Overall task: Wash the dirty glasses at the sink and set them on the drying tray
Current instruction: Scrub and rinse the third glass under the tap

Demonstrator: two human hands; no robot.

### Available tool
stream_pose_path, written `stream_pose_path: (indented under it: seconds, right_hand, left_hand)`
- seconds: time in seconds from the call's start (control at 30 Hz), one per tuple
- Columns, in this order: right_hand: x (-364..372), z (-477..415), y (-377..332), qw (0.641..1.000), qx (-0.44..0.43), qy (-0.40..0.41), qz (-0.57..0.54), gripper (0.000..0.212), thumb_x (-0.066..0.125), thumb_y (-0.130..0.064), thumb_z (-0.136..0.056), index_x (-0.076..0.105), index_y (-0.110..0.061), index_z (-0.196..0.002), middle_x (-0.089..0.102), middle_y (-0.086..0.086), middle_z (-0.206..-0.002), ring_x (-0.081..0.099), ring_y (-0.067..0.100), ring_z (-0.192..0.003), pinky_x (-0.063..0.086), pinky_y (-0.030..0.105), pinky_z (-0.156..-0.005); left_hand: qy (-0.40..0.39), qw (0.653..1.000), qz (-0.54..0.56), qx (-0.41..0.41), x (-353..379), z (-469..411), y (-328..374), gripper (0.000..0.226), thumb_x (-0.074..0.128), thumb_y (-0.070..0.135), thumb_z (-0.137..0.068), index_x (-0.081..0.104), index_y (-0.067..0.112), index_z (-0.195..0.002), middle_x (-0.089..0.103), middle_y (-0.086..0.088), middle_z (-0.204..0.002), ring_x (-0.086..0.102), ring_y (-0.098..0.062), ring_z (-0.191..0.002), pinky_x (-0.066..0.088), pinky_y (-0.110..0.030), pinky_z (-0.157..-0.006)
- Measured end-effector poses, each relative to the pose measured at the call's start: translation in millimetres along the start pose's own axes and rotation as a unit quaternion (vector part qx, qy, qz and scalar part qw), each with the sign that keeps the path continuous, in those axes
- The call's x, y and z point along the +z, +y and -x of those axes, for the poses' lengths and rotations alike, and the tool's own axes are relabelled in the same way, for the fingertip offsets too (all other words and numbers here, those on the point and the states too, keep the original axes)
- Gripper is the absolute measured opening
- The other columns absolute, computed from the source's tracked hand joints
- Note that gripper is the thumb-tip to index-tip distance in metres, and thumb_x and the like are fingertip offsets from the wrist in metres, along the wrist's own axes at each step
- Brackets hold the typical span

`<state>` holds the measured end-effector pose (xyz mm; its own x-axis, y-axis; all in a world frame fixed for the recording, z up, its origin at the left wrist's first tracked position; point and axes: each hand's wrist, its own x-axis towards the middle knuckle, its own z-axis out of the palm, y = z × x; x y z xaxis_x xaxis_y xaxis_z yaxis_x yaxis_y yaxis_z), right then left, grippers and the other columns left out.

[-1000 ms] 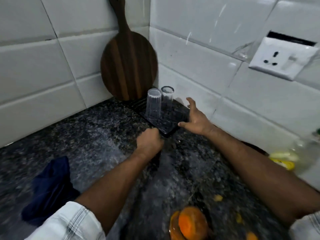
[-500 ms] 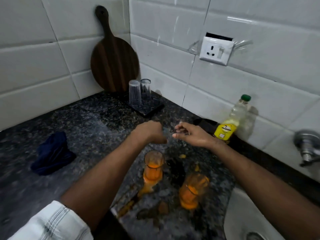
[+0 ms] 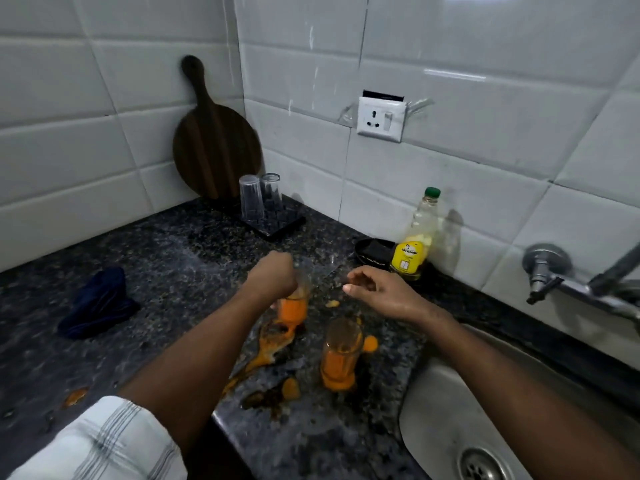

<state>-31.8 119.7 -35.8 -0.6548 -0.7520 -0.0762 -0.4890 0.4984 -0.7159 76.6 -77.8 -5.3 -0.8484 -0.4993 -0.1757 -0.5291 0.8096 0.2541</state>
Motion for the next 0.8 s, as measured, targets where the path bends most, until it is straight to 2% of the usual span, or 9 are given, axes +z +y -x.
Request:
stream_pose_path:
  seconds: [0.07,0.17,0.27,0.33,0.43,0.53,0.6,0.7,0.8]
  right_hand:
    - [-12,10,7,0.999,0.003,0.021,-0.048,0.06,0.073,-0.039,-0.086,0.047,-0.024,-0.138,0.055,-0.004,-0.133,0.054,0.013,-0.122,0.046,0.026,-0.094]
    - [-38,31,19,0.996,-0.003,0.068,-0.065,0.094,0.086,-0.03,-0.074,0.029,-0.026,-0.149,0.042,-0.002,-0.149,0.041,0.016,-0.135,0.038,0.031,-0.101]
    - [-63,55,30,0.991,-0.014,0.125,-0.054,0.109,0.091,-0.032,-0.066,0.023,-0.033,-0.151,0.043,-0.005,-0.148,0.044,0.012,-0.134,0.041,0.032,-0.105]
    - [-79,74,34,0.98,0.003,0.19,-0.05,0.104,0.093,-0.036,-0.061,0.032,-0.035,-0.146,0.055,-0.008,-0.136,0.055,0.009,-0.12,0.046,0.025,-0.096]
    - [-102,106,56,0.947,0.036,0.309,-0.076,0.077,0.092,-0.042,-0.051,0.053,-0.036,-0.117,0.07,-0.009,-0.108,0.068,0.006,-0.095,0.056,0.031,-0.088]
    - [-120,142,89,0.909,0.121,0.392,-0.071,0.056,0.091,-0.03,-0.055,0.059,-0.032,-0.102,0.073,-0.008,-0.094,0.07,0.005,-0.086,0.059,0.038,-0.083]
    - [-129,165,107,0.879,0.17,0.441,-0.067,0.055,0.09,-0.029,-0.056,0.061,-0.026,-0.103,0.072,-0.006,-0.094,0.069,0.007,-0.085,0.059,0.036,-0.079]
    - [-142,190,121,0.835,0.212,0.504,-0.051,0.062,0.09,-0.035,-0.058,0.06,-0.019,-0.11,0.07,-0.005,-0.097,0.067,0.009,-0.086,0.05,0.021,-0.07]
    - [-153,207,128,0.805,0.233,0.543,-0.058,0.062,0.092,-0.026,-0.061,0.06,-0.018,-0.114,0.069,-0.003,-0.103,0.065,0.01,-0.091,0.048,0.018,-0.074]
  left_hand:
    - [0.04,0.998,0.016,0.037,-10,1,28,0.01,0.052,0.003,-0.089,0.055,0.001,-0.079,0.058,-0.024,-0.092,0.061,-0.034,-0.076,0.054,-0.048,-0.063]
    - [0.071,0.991,0.035,0.105,-18,1,84,0.024,0.055,0.011,-0.09,0.047,0.005,-0.068,0.056,-0.02,-0.079,0.055,-0.03,-0.066,0.043,-0.039,-0.054]
    - [0.073,0.98,0.043,0.181,-19,6,150,0.025,0.057,0.014,-0.088,0.041,0.006,-0.07,0.055,-0.016,-0.084,0.055,-0.031,-0.071,0.039,-0.031,-0.056]
    - [0.047,0.972,0.074,0.216,-15,14,193,0.022,0.055,0.009,-0.087,0.041,0.008,-0.069,0.052,-0.011,-0.08,0.051,-0.025,-0.065,0.039,-0.029,-0.051]
    - [-0.005,0.955,0.127,0.268,1,18,245,0.018,0.058,0.016,-0.088,0.052,0.007,-0.073,0.063,-0.017,-0.082,0.065,-0.032,-0.077,0.048,-0.03,-0.06]
    - [-0.122,0.924,0.214,0.292,22,11,281,0.048,0.052,0.044,-0.098,0.068,0.001,-0.083,0.074,-0.022,-0.08,0.073,-0.037,-0.074,0.062,-0.039,-0.069]
    - [-0.162,0.911,0.235,0.296,37,8,302,0.058,0.041,0.057,-0.099,0.069,0.008,-0.089,0.075,-0.018,-0.086,0.074,-0.035,-0.075,0.063,-0.041,-0.068]
    - [-0.109,0.913,0.193,0.344,60,3,336,0.045,0.049,0.046,-0.097,0.066,0.009,-0.113,0.069,-0.018,-0.114,0.066,-0.036,-0.104,0.054,-0.037,-0.086]
    - [-0.06,0.922,0.184,0.336,74,7,356,0.042,0.058,0.032,-0.095,0.059,0.005,-0.126,0.062,-0.021,-0.124,0.061,-0.037,-0.113,0.049,-0.036,-0.087]
